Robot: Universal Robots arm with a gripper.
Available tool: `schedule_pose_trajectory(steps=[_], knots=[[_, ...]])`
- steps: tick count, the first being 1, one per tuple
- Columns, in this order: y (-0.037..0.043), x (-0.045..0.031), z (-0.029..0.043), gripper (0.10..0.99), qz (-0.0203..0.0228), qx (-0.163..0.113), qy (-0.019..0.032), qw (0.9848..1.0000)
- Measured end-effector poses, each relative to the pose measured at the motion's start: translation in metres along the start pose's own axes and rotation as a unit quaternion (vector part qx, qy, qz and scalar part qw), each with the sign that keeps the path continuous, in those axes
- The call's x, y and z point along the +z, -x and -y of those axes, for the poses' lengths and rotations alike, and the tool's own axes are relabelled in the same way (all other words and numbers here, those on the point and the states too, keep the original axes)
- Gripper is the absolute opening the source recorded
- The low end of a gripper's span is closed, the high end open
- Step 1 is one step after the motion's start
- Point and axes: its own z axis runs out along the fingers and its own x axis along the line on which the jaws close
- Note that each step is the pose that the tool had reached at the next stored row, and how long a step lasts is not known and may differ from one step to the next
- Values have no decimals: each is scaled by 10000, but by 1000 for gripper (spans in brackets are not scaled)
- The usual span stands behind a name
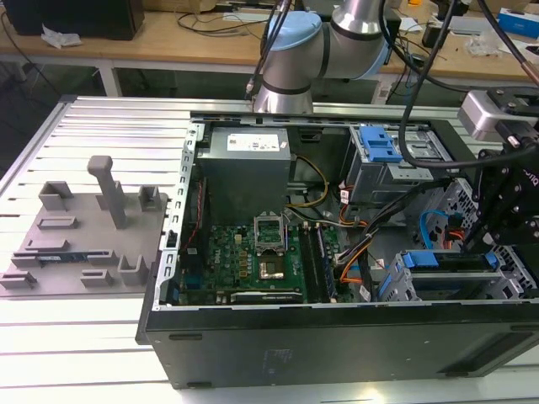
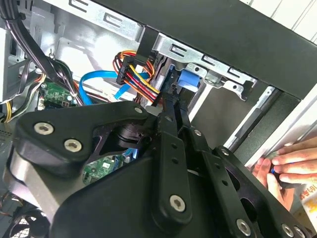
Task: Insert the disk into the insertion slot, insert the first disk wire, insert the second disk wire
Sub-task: 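Insert the first disk wire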
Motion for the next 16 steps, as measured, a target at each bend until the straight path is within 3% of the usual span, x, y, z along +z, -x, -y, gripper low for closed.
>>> schedule_pose_trajectory(steps=[16], knots=[[-2, 10, -11, 165, -1, 2, -6, 10000]])
